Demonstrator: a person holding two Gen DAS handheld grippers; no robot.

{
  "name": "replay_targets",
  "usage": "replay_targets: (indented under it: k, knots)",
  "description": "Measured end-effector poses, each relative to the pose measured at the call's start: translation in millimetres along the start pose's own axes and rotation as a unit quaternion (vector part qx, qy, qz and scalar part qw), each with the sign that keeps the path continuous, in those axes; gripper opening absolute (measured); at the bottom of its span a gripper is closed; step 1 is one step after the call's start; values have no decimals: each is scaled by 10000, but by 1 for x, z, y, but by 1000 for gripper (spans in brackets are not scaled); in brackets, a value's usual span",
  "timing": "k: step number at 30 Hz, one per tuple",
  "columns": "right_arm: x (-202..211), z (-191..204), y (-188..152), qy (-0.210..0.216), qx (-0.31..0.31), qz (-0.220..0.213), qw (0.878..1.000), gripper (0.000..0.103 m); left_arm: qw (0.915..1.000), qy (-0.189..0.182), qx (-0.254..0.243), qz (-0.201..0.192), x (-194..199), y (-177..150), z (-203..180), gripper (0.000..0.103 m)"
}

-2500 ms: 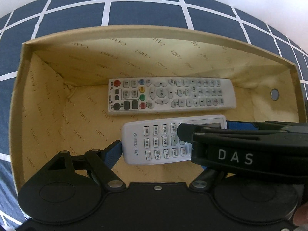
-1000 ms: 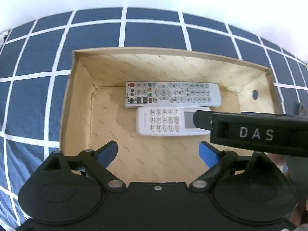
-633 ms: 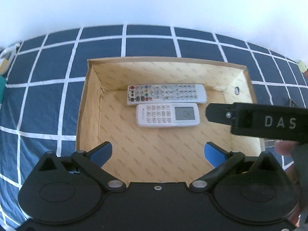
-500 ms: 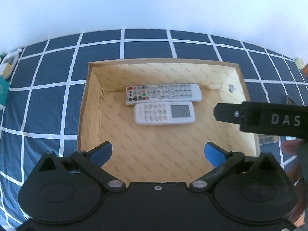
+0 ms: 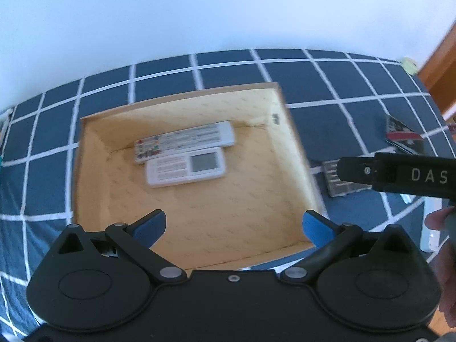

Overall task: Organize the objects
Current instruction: 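Raise both grippers out of the box toward the dark red-striped case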

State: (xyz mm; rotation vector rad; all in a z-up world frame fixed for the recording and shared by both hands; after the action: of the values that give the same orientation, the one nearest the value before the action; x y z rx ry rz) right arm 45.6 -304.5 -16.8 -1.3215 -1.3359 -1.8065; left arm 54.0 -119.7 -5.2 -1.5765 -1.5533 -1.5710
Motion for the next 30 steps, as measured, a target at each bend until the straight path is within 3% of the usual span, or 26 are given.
replay_targets:
  k: [15,30]
  knots:
    - [-2,-134,4,-456,-790,83,9958,103,9986,-196,-462,155,-49,19,-99,103]
    - [-42,-254,39,-651,-1258,461,9888,103,9977,-209,-547,340,-113,62,-179,103]
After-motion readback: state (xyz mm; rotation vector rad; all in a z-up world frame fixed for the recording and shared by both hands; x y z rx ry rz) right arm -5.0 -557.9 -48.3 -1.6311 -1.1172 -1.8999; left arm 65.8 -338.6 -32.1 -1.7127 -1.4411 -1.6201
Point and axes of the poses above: each gripper's, at about its wrist camera, not at the fingertips, and x roughly against the way its jaws point, z to its left, y to its top, the point moved 1 cm from there along -x, roughly the way its jaws point, and after that the axes turned 14 degrees about -y, right-handed, at the moved point
